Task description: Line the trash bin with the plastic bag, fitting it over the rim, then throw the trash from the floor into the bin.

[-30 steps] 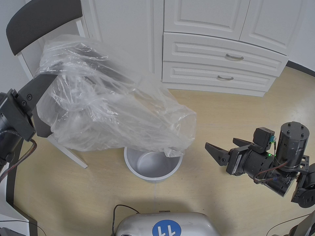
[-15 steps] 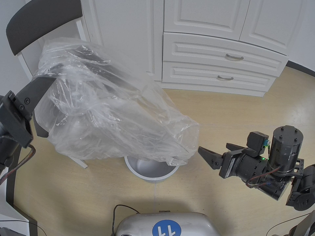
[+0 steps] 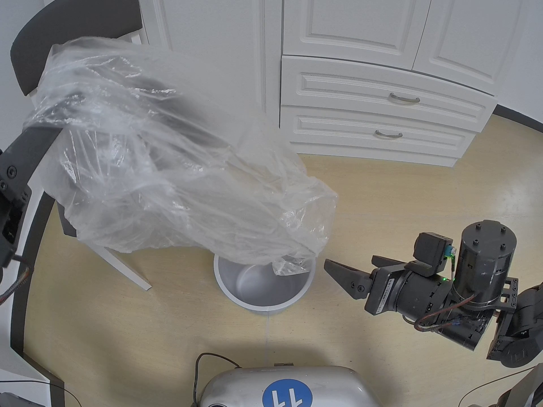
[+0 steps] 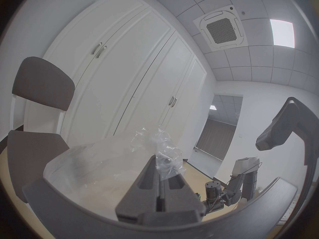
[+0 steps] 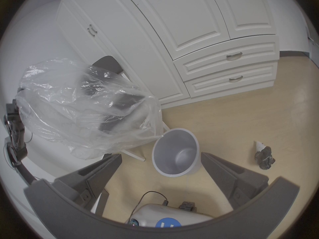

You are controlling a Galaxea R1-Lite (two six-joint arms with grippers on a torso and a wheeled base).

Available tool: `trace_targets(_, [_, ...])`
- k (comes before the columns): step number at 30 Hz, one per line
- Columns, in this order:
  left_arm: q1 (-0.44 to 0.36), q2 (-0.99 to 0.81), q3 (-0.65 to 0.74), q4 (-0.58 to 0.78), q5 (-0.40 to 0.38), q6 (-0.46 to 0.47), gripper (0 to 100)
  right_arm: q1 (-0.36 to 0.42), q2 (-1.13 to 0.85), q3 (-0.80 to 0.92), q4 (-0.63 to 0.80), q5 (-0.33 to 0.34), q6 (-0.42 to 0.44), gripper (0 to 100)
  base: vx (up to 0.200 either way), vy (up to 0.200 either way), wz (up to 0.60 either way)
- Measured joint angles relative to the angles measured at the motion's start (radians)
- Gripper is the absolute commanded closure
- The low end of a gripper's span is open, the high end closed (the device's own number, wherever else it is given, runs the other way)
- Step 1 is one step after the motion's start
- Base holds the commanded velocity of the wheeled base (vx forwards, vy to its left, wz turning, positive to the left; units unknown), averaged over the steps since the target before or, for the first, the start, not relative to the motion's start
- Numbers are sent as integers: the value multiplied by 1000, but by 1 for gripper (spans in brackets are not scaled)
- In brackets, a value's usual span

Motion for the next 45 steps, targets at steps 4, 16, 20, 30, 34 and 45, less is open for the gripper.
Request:
trace_targets(4, [-10, -8, 0, -1, -1, 0, 100, 1, 7, -13, -6, 0, 37, 0, 0, 0, 0])
trace_targets(16, [-19, -21, 3, 0, -1, 2, 100, -32, -34, -8, -60, -5, -26, 0, 0, 0, 0])
trace_targets(20, [-19, -26, 4, 0, -2, 2, 100, -46, -63, -6, -53, -1, -37, 0, 0, 0, 0])
trace_targets(30, [-22, -31, 4, 0, -3, -1, 100, -34, -18, 3, -66, 0, -26, 0, 0, 0, 0])
trace_targets(34, [-37, -31, 4, -1, -15, -2, 100, -30, -3, 3, -67, 3, -1, 0, 0, 0, 0])
trace_targets(45, [-82, -18, 7, -19, -24, -65, 100, -4, 44, -2, -151, 120, 190, 0, 0, 0, 0])
